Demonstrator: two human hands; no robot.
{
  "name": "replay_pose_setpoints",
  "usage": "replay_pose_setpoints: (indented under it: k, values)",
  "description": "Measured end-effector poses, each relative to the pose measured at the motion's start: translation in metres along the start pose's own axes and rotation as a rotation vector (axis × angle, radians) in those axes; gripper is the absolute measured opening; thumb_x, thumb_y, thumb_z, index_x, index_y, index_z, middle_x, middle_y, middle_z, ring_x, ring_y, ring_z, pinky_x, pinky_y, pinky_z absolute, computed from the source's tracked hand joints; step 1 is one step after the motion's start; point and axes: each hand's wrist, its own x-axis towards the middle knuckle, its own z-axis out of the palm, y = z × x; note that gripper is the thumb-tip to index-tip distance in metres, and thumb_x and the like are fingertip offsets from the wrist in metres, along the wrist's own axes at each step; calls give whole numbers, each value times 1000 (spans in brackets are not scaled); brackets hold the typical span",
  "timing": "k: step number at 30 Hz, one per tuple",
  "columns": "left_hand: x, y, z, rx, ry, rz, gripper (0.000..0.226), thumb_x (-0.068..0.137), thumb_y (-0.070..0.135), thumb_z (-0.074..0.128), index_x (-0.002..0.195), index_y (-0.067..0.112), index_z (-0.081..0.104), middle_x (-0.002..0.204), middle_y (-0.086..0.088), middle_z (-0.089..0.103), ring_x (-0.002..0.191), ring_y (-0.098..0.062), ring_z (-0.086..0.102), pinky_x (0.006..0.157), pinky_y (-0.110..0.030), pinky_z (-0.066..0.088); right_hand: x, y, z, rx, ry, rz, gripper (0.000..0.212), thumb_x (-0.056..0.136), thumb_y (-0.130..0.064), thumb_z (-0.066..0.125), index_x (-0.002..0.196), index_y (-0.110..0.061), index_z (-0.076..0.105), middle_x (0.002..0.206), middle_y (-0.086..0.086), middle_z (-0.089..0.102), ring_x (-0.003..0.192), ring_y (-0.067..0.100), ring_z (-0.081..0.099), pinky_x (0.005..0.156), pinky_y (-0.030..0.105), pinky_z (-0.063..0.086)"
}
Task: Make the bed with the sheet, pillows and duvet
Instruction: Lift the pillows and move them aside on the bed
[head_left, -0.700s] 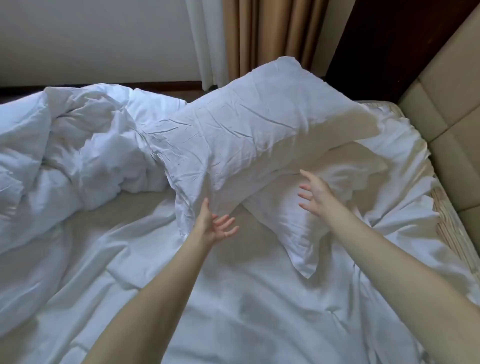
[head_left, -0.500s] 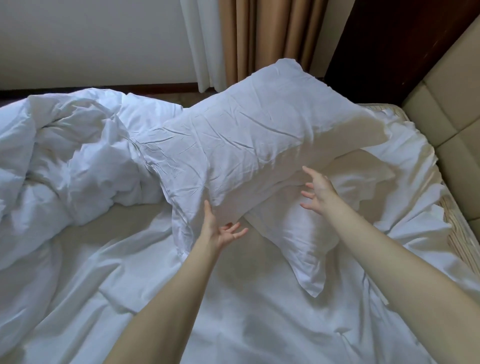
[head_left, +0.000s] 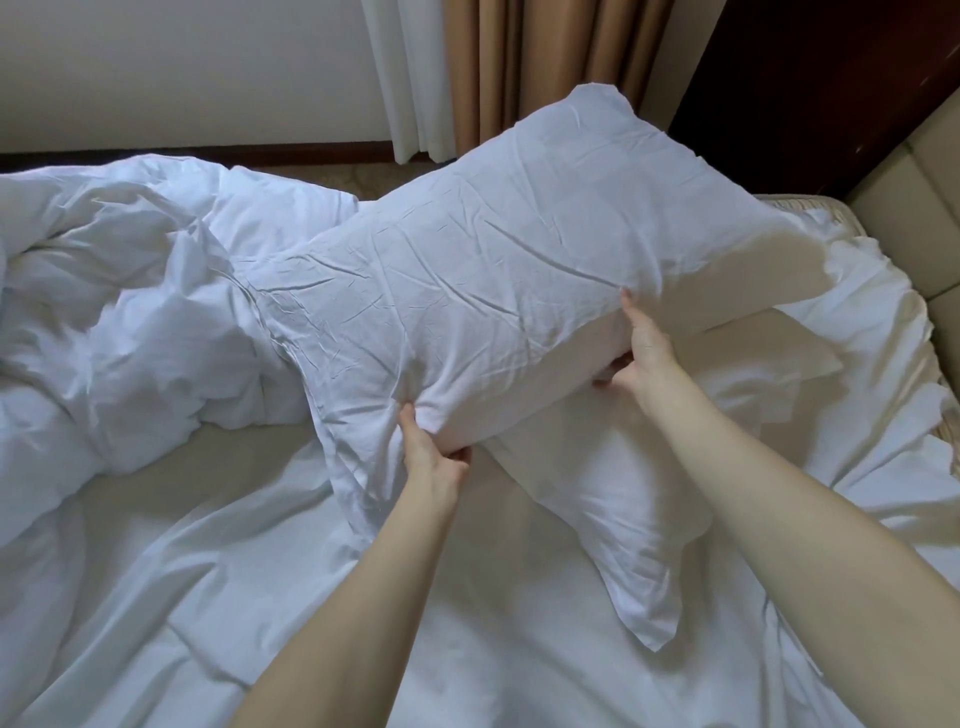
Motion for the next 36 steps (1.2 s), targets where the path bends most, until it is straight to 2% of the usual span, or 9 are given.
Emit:
replay_pose_setpoints:
  k: [3,5,8,11,15,17,24,29,36]
  values:
    - [1,3,5,51,29,14,63,75,51,69,127,21,51,124,-5,57,106,-23,58,78,-34,53,2,-2,10,57,-3,-32,91,42,-38,93,120,-8,58,111,15,69,88,31,71,67,56,56]
    - [-2,6,14,62,26,32,59,76,52,68,125,22,52,121,-3,59,102,-23,59,72,-33,49,-6,-5,16,50,32,-54,54,69,-18,80,114,-1,57,106,17,67,82,29,70,65,45,58]
    - [-13,16,27,27,-27,77,51,78,47,69,119,22,54,109,-1,62,92,-20,61,66,-31,51,-14,-13,23,-17,46,-89,13,86,-8,59,94,-7,49,86,11,55,63,22,57,55,29,51]
    - [-24,32,28,-6,-94,123,41,81,42,70,113,21,55,98,1,62,83,-15,62,57,-28,52,-25,-24,32,-111,-18,-133,24,85,-8,54,108,-3,49,92,11,54,65,22,57,52,26,49]
    - [-43,57,22,13,-158,175,22,83,37,71,90,23,55,84,4,62,74,-12,62,49,-24,50,-45,-34,37,-221,-41,-139,48,78,-13,58,123,-3,47,115,16,54,95,32,58,62,38,52]
    - [-56,67,19,33,-173,201,20,84,34,70,88,22,55,83,4,63,72,-13,62,51,-25,50,-58,-38,38,-304,-67,-152,54,77,-16,60,127,-2,46,113,14,51,94,32,54,60,42,51]
    - [-101,97,-3,61,-210,259,51,81,33,71,127,19,54,117,-2,67,98,-20,65,60,-32,55,-118,-39,34,-261,-143,-215,26,82,-8,61,106,-3,52,88,12,57,70,23,59,58,42,51]
    - [-134,117,-24,46,-257,285,49,81,30,71,127,20,56,117,-1,67,91,-18,66,55,-31,56,-172,-36,31,-189,-190,-243,10,86,-3,56,82,-10,51,73,6,55,64,18,56,66,42,52]
    - [-205,131,-60,31,-307,317,48,81,31,70,125,22,54,121,-2,61,101,-21,60,63,-35,55,-261,-33,14,-152,-194,-275,5,85,-3,56,82,-7,54,76,12,58,67,26,57,64,39,51]
